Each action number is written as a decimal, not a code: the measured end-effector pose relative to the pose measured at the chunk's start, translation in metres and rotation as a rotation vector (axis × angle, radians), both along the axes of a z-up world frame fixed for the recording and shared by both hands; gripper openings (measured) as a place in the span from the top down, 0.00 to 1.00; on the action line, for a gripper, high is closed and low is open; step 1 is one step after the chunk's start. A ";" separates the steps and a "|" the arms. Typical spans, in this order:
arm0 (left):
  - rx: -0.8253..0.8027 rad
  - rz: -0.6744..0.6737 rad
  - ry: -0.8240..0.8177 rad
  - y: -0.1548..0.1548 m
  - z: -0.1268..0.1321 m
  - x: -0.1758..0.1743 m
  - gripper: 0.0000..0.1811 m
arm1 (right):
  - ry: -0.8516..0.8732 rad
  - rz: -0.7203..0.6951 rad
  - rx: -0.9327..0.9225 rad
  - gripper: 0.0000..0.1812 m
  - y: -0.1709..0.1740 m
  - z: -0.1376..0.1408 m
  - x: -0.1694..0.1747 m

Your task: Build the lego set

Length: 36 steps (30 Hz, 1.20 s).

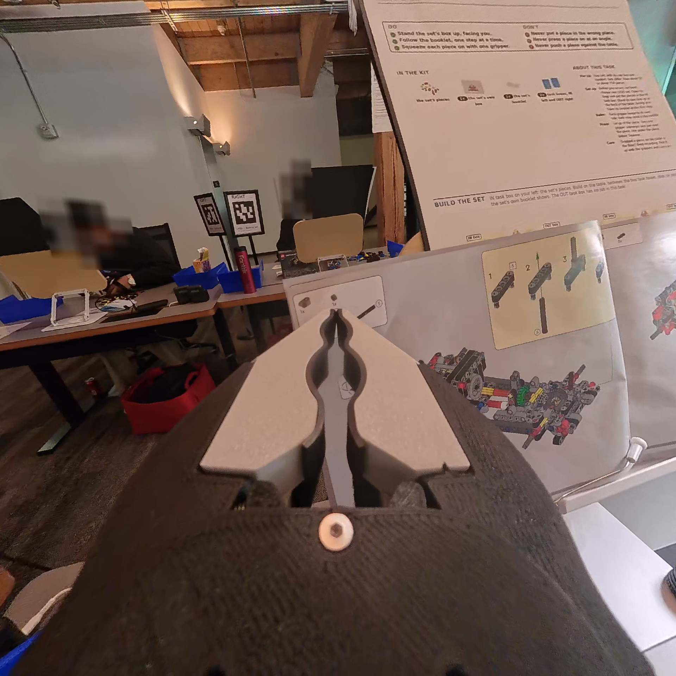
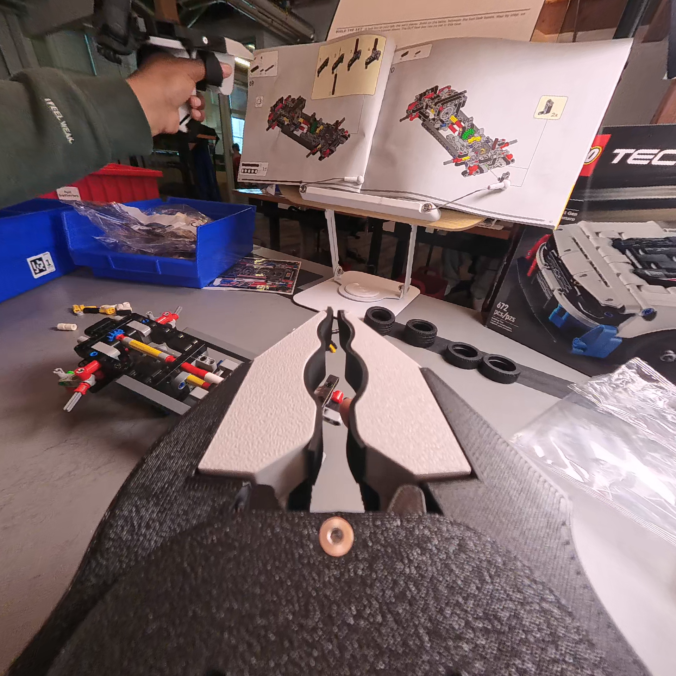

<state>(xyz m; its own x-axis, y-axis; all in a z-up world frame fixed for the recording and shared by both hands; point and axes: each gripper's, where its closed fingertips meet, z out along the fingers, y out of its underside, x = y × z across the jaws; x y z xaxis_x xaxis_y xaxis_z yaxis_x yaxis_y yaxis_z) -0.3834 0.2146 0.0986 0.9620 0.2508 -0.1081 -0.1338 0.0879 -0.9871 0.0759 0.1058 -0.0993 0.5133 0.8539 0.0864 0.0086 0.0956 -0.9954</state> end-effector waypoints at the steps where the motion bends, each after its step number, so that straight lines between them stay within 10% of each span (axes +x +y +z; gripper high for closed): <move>1: -0.001 -0.002 0.002 0.001 0.000 0.001 1.00 | -0.003 0.001 0.001 1.00 0.000 0.000 0.000; 36: -0.049 0.011 -0.013 -0.009 -0.024 -0.009 1.00 | -0.029 0.010 -0.026 1.00 0.000 -0.010 -0.003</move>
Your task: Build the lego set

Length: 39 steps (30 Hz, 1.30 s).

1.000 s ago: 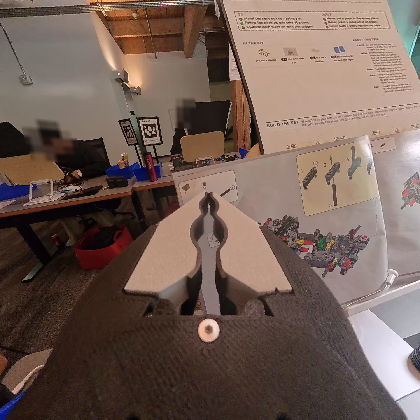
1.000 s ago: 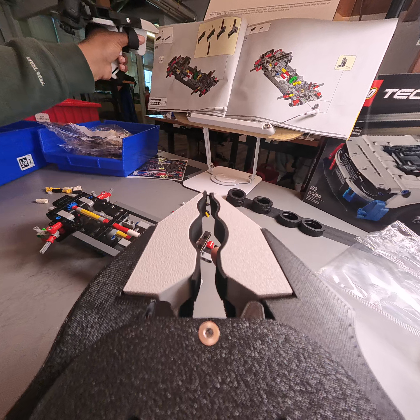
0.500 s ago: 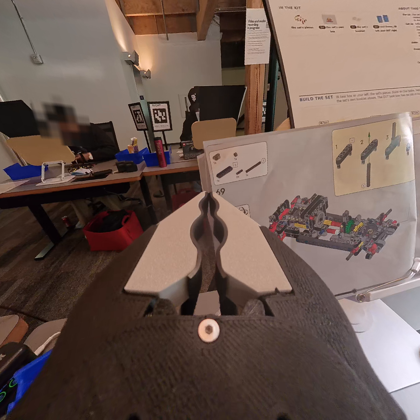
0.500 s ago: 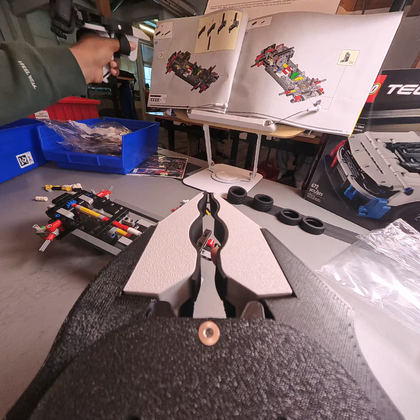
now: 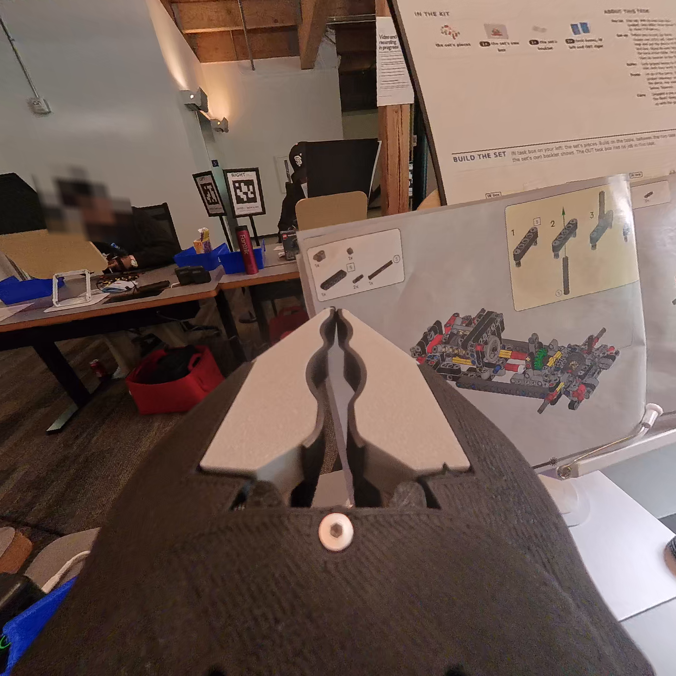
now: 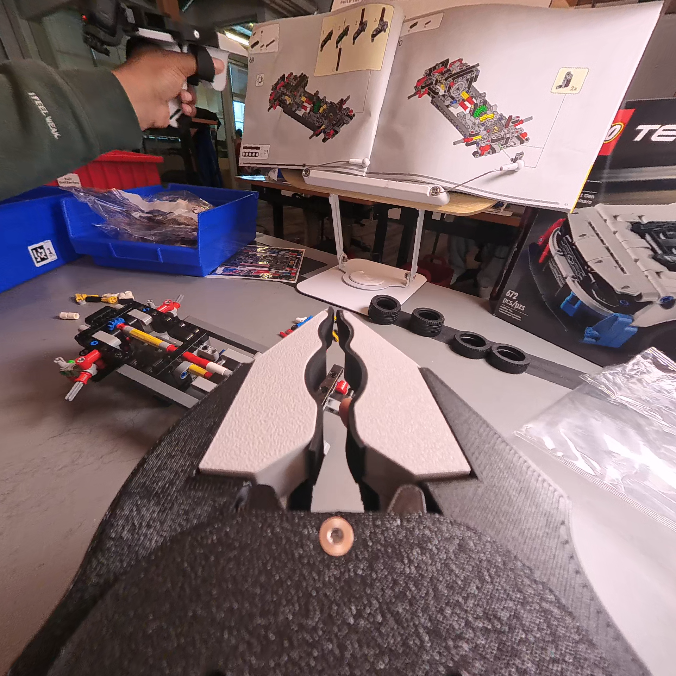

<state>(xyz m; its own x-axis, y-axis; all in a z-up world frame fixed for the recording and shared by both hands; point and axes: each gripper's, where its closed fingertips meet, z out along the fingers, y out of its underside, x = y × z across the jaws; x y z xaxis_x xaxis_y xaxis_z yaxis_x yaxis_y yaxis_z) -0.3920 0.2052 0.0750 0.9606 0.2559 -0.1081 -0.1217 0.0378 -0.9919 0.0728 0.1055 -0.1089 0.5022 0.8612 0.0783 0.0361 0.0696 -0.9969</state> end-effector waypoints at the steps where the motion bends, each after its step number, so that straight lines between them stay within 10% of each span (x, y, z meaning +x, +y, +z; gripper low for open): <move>1: -0.003 -0.003 0.003 0.001 -0.001 0.002 1.00 | -0.002 0.001 -0.002 1.00 0.000 -0.001 0.000; 29: -0.050 -0.147 0.138 -0.017 -0.029 0.076 0.99 | 0.008 0.022 -0.011 1.00 -0.004 0.000 -0.002; 39: 0.006 -0.027 0.206 -0.007 0.001 0.054 1.00 | 0.003 0.025 -0.027 1.00 -0.003 -0.003 -0.003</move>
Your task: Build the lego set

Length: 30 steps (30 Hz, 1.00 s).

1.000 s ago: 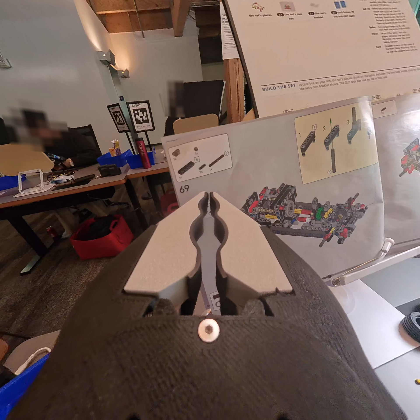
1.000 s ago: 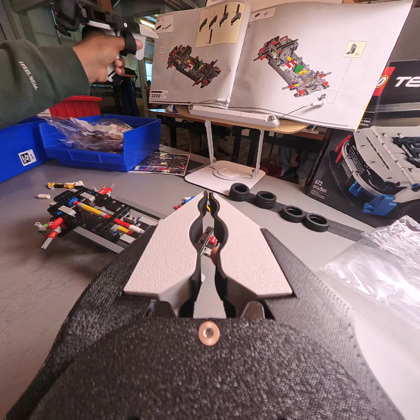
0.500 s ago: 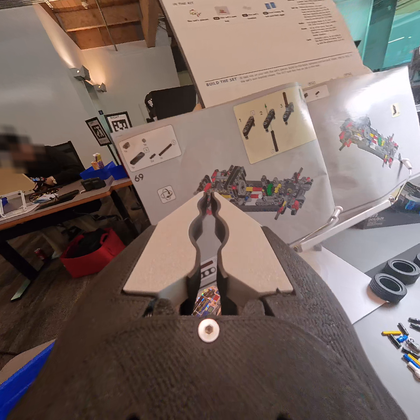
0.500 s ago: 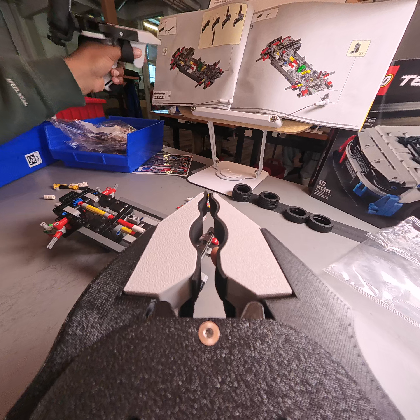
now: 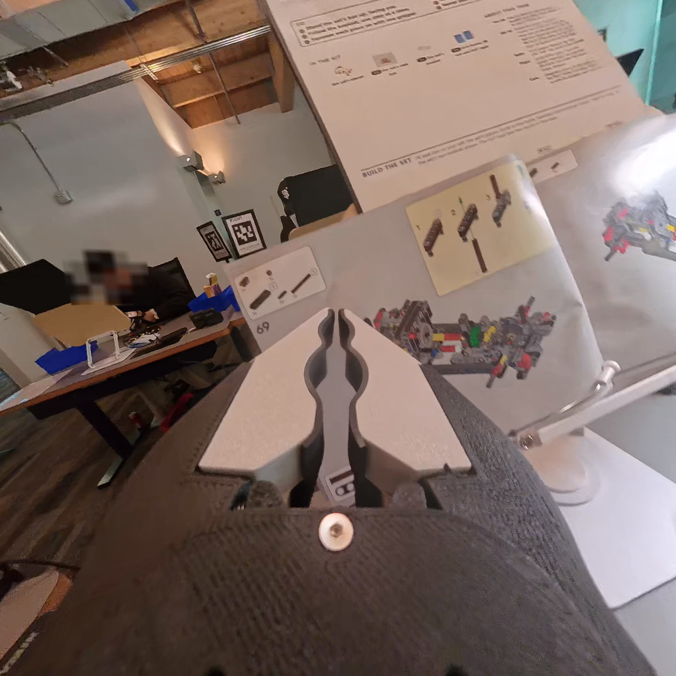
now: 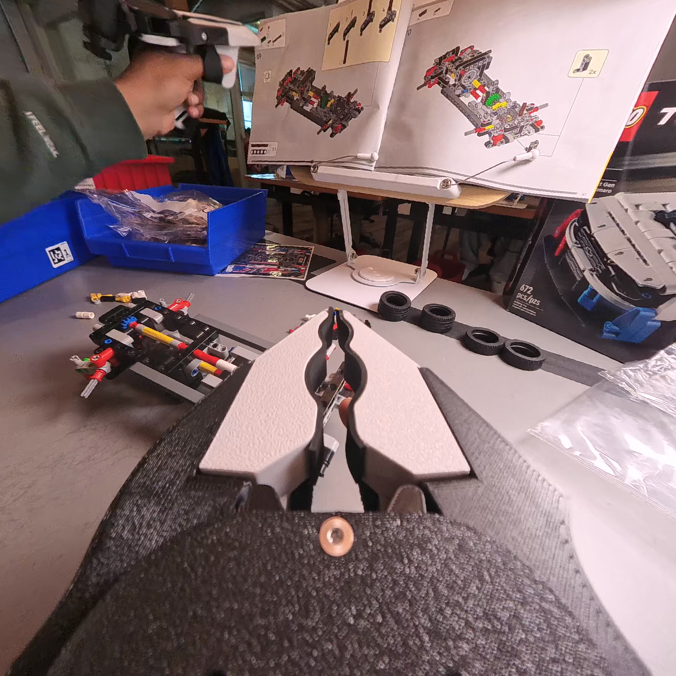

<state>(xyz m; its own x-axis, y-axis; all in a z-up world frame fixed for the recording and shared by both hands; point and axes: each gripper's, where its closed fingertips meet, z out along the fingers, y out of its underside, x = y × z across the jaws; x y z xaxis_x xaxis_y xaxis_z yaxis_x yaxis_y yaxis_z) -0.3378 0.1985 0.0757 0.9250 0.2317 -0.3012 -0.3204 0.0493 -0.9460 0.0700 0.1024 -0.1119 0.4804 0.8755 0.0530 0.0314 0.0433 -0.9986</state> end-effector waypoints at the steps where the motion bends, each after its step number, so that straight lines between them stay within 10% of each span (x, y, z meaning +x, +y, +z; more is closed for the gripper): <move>1: 0.005 0.008 -0.019 0.004 0.004 -0.005 1.00 | -0.002 0.000 0.000 1.00 0.000 0.000 0.000; 12: -0.022 -0.085 -0.162 -0.006 -0.009 -0.005 0.99 | 0.003 0.003 -0.023 1.00 0.002 -0.003 0.000; 22: -0.017 -0.375 -0.153 -0.111 -0.009 0.095 0.95 | -0.006 0.007 -0.054 1.00 0.008 -0.005 0.002; 30: -0.118 -0.495 -0.348 -0.191 -0.075 0.149 0.93 | -0.084 0.072 -0.006 1.00 0.006 0.000 -0.004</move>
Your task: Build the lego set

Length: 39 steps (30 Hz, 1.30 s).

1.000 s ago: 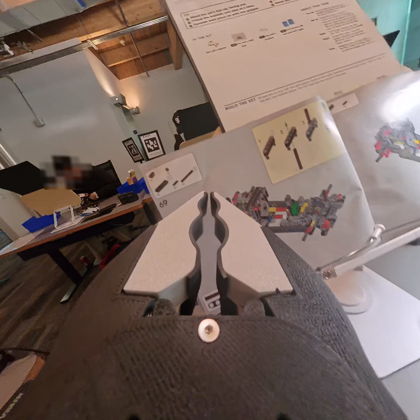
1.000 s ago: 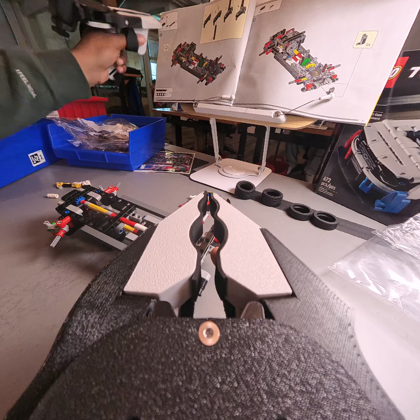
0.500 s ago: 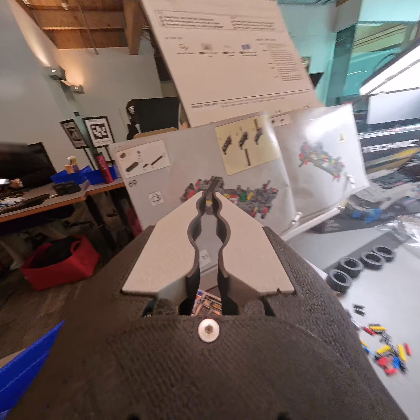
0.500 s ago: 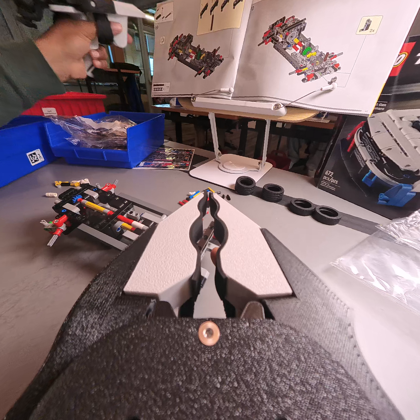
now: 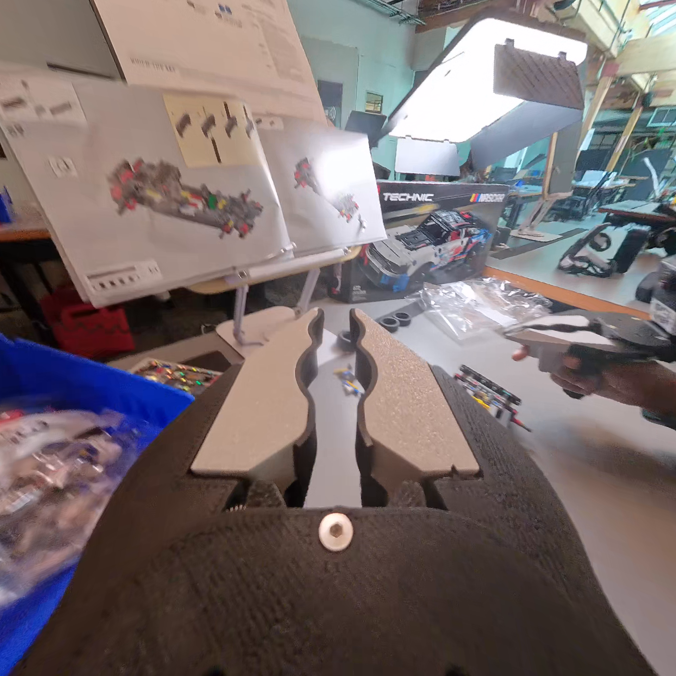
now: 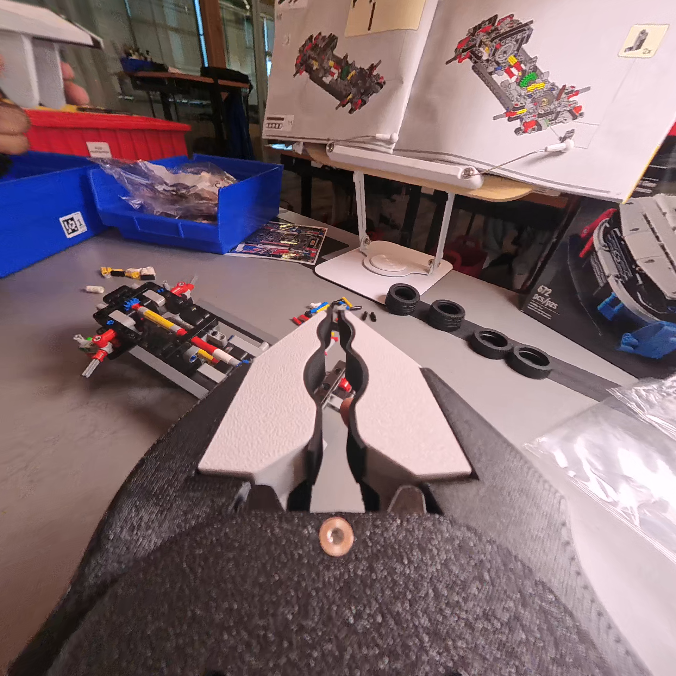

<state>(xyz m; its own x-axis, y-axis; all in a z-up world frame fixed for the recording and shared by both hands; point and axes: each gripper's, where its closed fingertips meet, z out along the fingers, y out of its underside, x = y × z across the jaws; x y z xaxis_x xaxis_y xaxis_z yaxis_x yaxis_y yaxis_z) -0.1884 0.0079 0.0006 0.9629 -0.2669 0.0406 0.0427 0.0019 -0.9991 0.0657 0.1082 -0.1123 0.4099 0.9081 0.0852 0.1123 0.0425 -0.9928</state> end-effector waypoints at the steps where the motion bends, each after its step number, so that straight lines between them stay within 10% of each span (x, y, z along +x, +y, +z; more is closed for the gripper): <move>1: -0.017 -0.007 -0.036 -0.008 -0.013 0.007 0.93 | -0.024 0.032 0.001 1.00 -0.001 0.000 -0.004; 7: -0.123 0.030 -0.070 -0.027 -0.099 0.037 0.94 | -0.445 0.333 0.183 1.00 0.015 -0.015 -0.063; 16: -0.140 0.065 0.005 -0.029 -0.132 0.041 0.94 | -0.871 0.780 0.199 1.00 0.028 -0.096 -0.155; 39: -0.145 -0.014 -0.022 -0.031 -0.131 0.050 0.93 | -1.006 0.783 0.135 1.00 0.032 -0.121 -0.151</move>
<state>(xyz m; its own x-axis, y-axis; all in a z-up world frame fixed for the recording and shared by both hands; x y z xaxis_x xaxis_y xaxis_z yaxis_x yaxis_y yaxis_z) -0.1382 -0.0236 -0.1307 0.9575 -0.2704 0.1006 0.0635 -0.1428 -0.9877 -0.0858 0.1404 -0.2337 -0.5259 0.8364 0.1547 0.7063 0.5308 -0.4684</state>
